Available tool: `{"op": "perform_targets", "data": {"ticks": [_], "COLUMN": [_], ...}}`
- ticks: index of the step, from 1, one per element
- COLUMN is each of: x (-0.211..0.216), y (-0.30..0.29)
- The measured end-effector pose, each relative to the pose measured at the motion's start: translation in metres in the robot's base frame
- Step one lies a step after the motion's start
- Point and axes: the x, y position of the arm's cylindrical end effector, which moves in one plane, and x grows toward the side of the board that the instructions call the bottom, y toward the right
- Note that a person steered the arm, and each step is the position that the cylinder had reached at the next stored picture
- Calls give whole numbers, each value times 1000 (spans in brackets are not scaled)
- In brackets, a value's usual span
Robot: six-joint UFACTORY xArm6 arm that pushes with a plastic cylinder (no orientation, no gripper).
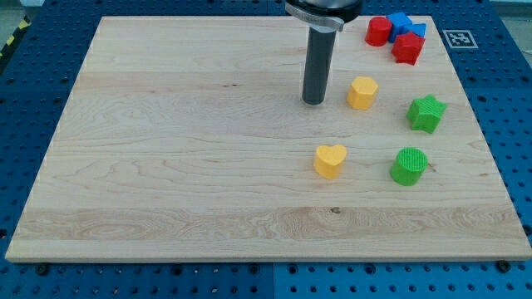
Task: Push the yellow blocks and green star to the center right
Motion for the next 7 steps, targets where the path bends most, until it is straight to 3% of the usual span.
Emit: {"op": "perform_targets", "data": {"ticks": [3,6,7], "x": [-11,17,17], "y": [52,125,80]}}
